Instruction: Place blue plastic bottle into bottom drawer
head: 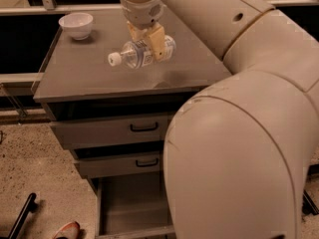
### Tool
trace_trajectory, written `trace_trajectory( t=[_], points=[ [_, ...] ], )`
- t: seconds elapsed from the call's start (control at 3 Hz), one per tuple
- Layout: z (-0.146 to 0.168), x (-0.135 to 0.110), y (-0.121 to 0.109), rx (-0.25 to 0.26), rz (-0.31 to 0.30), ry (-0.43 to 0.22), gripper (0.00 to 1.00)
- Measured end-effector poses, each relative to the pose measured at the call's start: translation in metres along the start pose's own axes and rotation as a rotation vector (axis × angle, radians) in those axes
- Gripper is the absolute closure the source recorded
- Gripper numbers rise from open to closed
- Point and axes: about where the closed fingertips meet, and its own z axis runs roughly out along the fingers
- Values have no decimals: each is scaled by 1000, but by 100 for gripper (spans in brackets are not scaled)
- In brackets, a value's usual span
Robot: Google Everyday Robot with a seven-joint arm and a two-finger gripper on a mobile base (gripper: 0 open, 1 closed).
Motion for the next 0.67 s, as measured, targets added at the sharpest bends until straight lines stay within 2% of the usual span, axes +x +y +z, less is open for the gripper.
trace_trajectory(
  t=[0.33, 0.67],
  points=[
    [15, -1, -6, 14, 27, -11, 100],
    [46, -7, 14, -46, 125, -102, 100]
  ],
)
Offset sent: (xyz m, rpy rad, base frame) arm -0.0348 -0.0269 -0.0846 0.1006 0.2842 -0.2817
